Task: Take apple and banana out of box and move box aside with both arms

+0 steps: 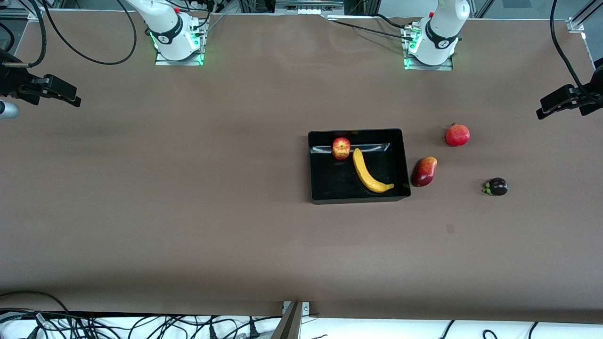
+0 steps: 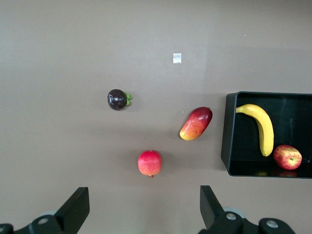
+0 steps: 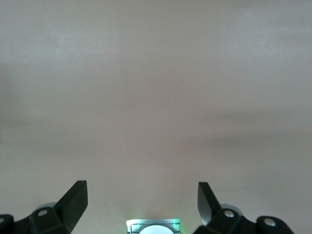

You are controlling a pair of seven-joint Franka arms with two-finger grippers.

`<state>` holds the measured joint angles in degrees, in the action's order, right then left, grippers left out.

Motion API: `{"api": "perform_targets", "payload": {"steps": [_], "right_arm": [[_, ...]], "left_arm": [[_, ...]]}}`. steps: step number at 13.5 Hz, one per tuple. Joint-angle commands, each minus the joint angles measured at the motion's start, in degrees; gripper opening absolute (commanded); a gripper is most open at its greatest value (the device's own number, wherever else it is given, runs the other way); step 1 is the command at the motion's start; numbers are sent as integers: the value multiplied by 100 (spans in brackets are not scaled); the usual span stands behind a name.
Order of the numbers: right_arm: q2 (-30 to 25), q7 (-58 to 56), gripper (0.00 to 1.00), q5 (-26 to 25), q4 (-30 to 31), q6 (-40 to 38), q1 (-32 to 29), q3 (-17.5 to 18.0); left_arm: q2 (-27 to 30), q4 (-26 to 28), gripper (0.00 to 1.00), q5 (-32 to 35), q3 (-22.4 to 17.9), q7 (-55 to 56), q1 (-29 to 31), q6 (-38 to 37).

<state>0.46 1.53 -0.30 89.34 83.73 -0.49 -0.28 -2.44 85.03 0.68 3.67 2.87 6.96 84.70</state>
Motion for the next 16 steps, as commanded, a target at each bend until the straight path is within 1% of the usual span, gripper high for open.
{"api": "perform_targets", "payload": {"steps": [1, 16], "right_arm": [[-19, 14, 100, 83, -66, -102, 5, 1], [-19, 14, 100, 83, -66, -102, 5, 1]], "left_arm": [[-20, -153, 100, -400, -138, -251, 34, -103], [-46, -136, 100, -367, -165, -217, -54, -85]]}}
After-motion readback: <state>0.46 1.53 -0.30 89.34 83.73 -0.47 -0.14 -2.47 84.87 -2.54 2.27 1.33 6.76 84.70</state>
